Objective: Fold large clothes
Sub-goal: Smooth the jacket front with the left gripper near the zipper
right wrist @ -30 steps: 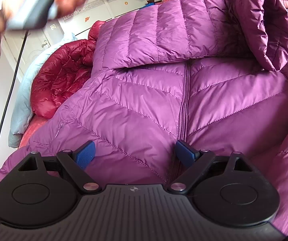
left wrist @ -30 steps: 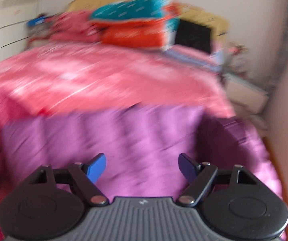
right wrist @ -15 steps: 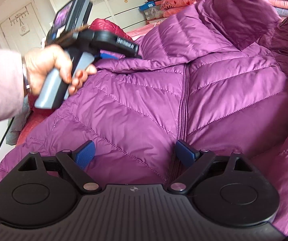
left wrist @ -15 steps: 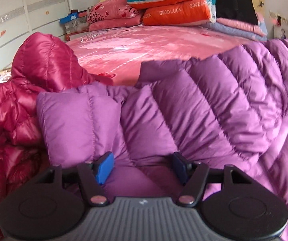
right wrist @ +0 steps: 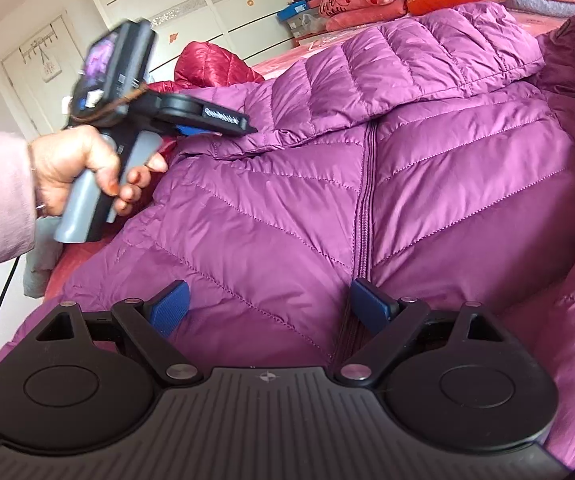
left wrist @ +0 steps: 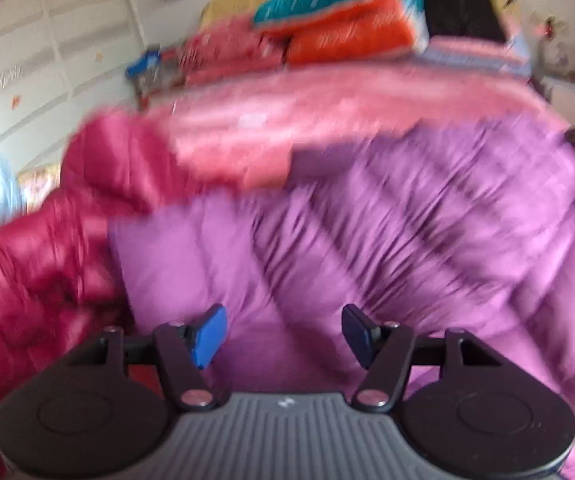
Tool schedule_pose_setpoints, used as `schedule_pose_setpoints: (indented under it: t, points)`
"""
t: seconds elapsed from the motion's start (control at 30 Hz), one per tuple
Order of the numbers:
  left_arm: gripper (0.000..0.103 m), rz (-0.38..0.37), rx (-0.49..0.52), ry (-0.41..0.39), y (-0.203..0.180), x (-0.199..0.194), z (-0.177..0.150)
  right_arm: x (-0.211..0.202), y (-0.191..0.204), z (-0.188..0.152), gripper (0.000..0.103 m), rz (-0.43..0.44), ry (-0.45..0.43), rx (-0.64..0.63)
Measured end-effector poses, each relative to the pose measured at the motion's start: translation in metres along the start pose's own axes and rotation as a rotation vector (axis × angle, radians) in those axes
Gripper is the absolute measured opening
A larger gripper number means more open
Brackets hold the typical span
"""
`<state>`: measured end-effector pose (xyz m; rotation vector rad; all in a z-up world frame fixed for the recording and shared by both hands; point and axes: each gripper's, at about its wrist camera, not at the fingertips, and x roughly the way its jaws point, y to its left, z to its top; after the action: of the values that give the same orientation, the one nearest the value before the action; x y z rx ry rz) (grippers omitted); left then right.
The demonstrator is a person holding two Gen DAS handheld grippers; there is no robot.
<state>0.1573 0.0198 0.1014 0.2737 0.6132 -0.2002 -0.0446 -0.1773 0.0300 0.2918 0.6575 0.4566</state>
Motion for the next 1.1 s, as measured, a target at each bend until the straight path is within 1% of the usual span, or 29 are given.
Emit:
schedule_pose_setpoints:
  t: [0.07,0.13,0.2,0.3,0.37,0.43,0.47,0.53,0.6,0.7,0.73,0.83,0.9,0.93,1.03,1.1]
  points:
    - [0.065,-0.045,0.008,-0.058,-0.014,-0.014,0.015,-0.001,-0.003,0.001,0.103,0.008,-0.002,0.014]
    - [0.067,-0.101,0.016,-0.092,-0.033,-0.021,0.03,-0.002,-0.005,0.002,0.103,0.013,-0.002,0.026]
    - [0.068,-0.172,0.017,-0.106,-0.057,-0.018,0.047,-0.001,-0.006,0.003,0.103,0.012,-0.002,0.032]
    - [0.068,-0.24,0.013,-0.114,-0.092,-0.002,0.066,0.003,-0.004,0.003,0.103,0.004,0.0,0.03]
    - [0.068,-0.251,0.016,-0.116,-0.117,0.014,0.078,0.005,-0.003,0.003,0.103,0.002,0.0,0.029]
    - [0.068,-0.243,0.002,-0.113,-0.133,0.03,0.087,0.006,-0.003,0.003,0.103,0.003,-0.001,0.03]
    - [0.068,-0.229,-0.014,-0.108,-0.139,0.038,0.092,0.006,-0.002,0.002,0.103,0.003,-0.001,0.029]
    - [0.071,-0.194,-0.055,-0.092,-0.146,0.057,0.099,0.006,-0.001,0.002,0.103,0.0,-0.002,0.022]
    - [0.072,-0.171,-0.082,-0.047,-0.152,0.076,0.103,0.008,0.001,0.0,0.103,-0.003,0.0,0.011]
    - [0.073,-0.159,-0.059,0.063,-0.157,0.097,0.095,0.01,0.002,-0.001,0.103,-0.001,0.001,0.009]
    - [0.074,-0.16,-0.036,0.082,-0.158,0.101,0.088,0.008,0.002,-0.002,0.103,0.001,0.001,0.011]
    - [0.074,-0.194,0.008,0.113,-0.161,0.103,0.066,0.008,0.002,-0.003,0.103,0.003,0.001,0.009]
    - [0.075,-0.224,0.029,0.116,-0.159,0.097,0.05,0.007,0.003,-0.003,0.103,0.0,0.001,0.004]
    - [0.075,-0.233,0.037,0.114,-0.158,0.093,0.045,0.007,0.003,-0.003,0.103,-0.001,0.002,0.001]
    - [0.074,-0.264,0.016,0.127,-0.151,0.087,0.034,0.007,0.004,-0.004,0.103,-0.001,0.002,0.0]
    - [0.074,-0.263,0.044,0.119,-0.153,0.084,0.032,0.007,0.005,-0.004,0.103,-0.003,0.001,-0.002]
